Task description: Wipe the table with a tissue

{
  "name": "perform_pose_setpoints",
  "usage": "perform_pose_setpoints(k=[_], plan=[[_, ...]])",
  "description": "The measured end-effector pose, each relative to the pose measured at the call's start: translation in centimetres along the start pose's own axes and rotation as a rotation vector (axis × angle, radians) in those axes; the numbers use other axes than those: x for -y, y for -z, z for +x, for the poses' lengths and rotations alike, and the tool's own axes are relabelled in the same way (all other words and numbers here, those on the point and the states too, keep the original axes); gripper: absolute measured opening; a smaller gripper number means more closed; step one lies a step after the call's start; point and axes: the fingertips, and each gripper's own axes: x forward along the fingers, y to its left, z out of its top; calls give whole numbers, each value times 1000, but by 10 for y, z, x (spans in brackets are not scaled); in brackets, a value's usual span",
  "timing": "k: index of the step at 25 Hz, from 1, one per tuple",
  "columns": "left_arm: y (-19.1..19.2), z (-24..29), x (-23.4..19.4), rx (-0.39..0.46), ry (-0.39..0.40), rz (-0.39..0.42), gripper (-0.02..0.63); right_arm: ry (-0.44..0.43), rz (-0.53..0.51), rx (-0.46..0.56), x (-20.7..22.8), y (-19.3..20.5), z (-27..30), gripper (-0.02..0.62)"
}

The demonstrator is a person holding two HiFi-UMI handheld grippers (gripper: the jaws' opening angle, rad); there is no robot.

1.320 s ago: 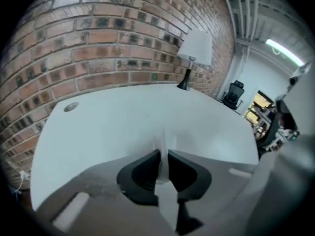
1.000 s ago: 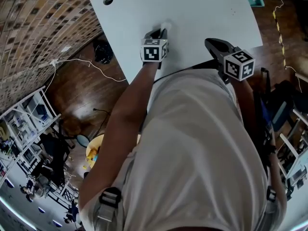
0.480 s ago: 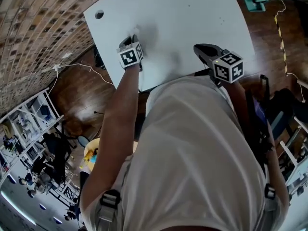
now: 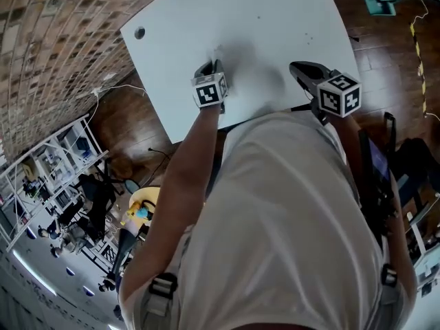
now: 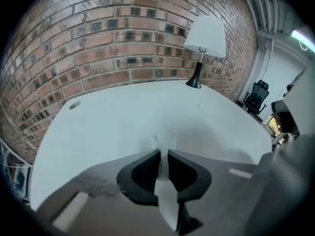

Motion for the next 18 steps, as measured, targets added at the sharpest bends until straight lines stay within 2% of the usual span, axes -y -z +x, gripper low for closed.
perform_pose_setpoints(k=[2,4,6,11,18], plan=[[-2,-1,38,2,106,-13,38,-22,8,4,8,-7,-3,8],[-11,-3,62,24,153,-14,38,-40,8,0,14,-12,-6,8],[-26,-3,71,50,149,-27,38,-51,-7,-4,19,-18,-9,8],[-63,1,72,104,139,-125,40,-43,-60,0,37,-24,-20,8],[-99,35,89,102,127,-86,40,-7,-20,39,66,-26,-45,8]])
